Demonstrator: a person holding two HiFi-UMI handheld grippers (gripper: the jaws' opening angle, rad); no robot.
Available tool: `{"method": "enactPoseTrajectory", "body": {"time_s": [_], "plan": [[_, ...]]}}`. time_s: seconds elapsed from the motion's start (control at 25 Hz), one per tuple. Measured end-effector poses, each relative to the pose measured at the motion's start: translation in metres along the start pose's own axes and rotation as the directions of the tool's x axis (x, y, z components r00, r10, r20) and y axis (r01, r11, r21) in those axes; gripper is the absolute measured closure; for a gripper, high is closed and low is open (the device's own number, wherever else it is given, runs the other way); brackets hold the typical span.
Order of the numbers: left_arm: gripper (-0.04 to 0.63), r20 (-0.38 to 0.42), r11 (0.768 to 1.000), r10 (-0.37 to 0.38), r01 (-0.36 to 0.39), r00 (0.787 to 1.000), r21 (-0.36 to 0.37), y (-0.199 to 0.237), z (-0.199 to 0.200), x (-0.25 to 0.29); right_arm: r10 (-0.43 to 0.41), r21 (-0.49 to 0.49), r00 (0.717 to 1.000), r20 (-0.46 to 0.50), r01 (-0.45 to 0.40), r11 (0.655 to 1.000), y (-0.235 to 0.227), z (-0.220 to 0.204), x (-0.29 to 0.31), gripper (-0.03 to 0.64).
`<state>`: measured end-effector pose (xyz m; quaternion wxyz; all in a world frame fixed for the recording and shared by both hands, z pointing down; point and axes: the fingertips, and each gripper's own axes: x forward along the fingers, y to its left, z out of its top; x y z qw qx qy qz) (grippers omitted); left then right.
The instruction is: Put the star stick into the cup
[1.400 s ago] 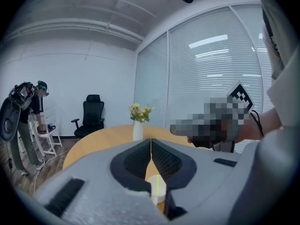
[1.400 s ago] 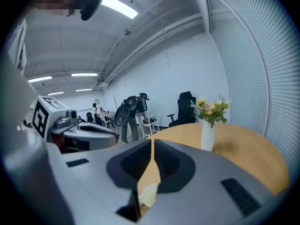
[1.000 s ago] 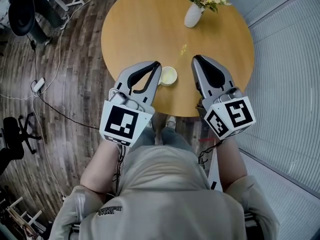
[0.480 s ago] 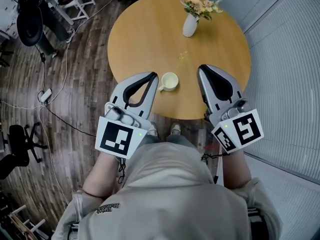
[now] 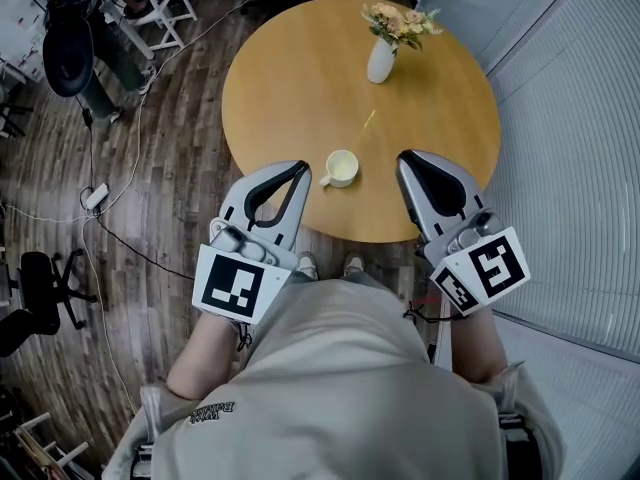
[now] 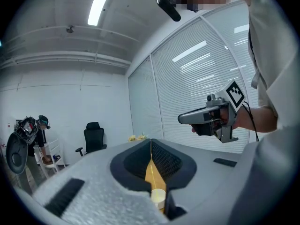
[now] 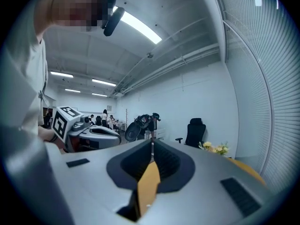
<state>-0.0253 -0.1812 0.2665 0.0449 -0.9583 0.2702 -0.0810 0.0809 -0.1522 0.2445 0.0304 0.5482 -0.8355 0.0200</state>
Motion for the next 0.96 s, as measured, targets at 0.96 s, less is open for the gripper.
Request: {"method": "enactPoseTrajectory", "body": {"time_s": [0.96], "plan": [[0.572, -0.013, 1.0, 0.003, -0.003, 1.0, 0.001, 0.002, -0.002, 0.002, 0.013, -0.028, 1.0, 0.005, -0.013, 1.0, 0.006, 0.006, -0.002, 0.583]]}}
